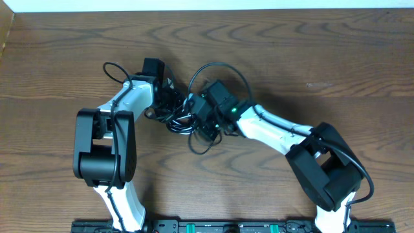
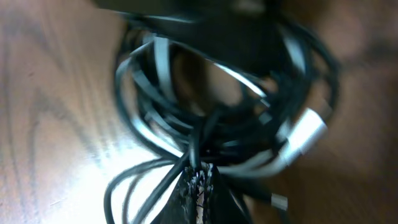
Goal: Untangle cables
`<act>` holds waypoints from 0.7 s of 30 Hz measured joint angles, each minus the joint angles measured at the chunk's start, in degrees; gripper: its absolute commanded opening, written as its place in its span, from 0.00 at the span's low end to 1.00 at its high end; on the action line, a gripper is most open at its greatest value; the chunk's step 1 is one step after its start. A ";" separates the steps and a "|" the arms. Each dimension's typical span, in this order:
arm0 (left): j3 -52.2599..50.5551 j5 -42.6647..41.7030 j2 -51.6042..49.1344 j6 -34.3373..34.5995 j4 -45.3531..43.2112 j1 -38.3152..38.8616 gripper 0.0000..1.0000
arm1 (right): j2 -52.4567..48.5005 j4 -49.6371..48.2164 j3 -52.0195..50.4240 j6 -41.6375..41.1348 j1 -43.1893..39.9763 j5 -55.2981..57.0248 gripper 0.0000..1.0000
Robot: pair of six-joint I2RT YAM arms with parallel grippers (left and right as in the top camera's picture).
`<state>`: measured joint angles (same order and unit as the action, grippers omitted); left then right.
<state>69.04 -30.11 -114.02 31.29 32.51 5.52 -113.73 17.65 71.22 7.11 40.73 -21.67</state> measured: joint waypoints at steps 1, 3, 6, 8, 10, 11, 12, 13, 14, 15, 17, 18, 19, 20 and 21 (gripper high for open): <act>0.04 0.15 -0.02 0.04 0.00 -0.09 0.08 | 0.00 -0.04 0.00 -0.74 -0.48 0.00 0.01; 0.07 0.48 0.00 0.26 0.02 -0.11 0.08 | -0.02 -0.13 0.00 -2.47 -1.46 0.02 0.01; 0.20 0.98 0.00 0.46 0.04 -0.11 0.08 | 0.00 -0.13 0.00 -4.28 -2.32 -0.13 0.01; 0.22 1.27 0.00 0.46 0.11 -0.11 0.08 | 0.00 -0.09 0.00 -4.87 -2.78 -0.90 0.01; 0.33 1.55 0.00 0.48 0.22 -0.11 0.08 | 0.00 0.02 0.00 -5.33 -3.48 -2.93 0.01; 0.37 1.86 0.00 0.52 0.28 -0.11 0.08 | 0.00 0.09 0.00 -5.46 -3.72 -3.58 0.01; 0.46 2.25 0.00 0.70 0.46 -0.11 0.08 | 0.02 0.09 0.00 -5.51 -3.93 -4.33 0.01; 0.55 2.69 0.02 1.09 0.68 -0.11 0.08 | 0.15 0.09 0.00 -5.46 -4.35 -5.33 0.01; 0.66 3.10 0.07 1.49 0.83 -0.07 0.08 | 0.44 0.22 0.00 -5.44 -4.79 -6.25 0.01; 0.74 3.48 0.07 1.77 0.96 0.00 0.08 | 0.85 0.37 0.00 -5.42 -5.25 -7.15 0.01; 0.85 3.89 0.09 2.03 1.14 0.02 0.08 | 2.03 1.05 0.00 -5.38 -6.08 -8.46 0.01; 0.85 4.13 0.11 2.21 1.18 0.00 0.08 | 3.17 1.79 0.00 -5.20 -6.62 -9.03 0.01; 0.87 4.28 0.13 2.27 1.22 0.00 0.08 | 3.82 2.34 0.00 -4.96 -6.93 -9.42 0.01; 0.90 4.42 0.13 2.43 1.27 0.02 0.08 | 4.50 2.95 0.00 -4.48 -7.23 -9.73 0.01; 0.94 4.57 0.13 2.58 1.31 0.00 0.08 | 5.40 3.85 0.00 -3.15 -7.48 -9.99 0.01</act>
<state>69.97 -25.54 -113.89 33.87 33.82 5.52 -108.33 21.50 71.22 3.97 33.26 -31.66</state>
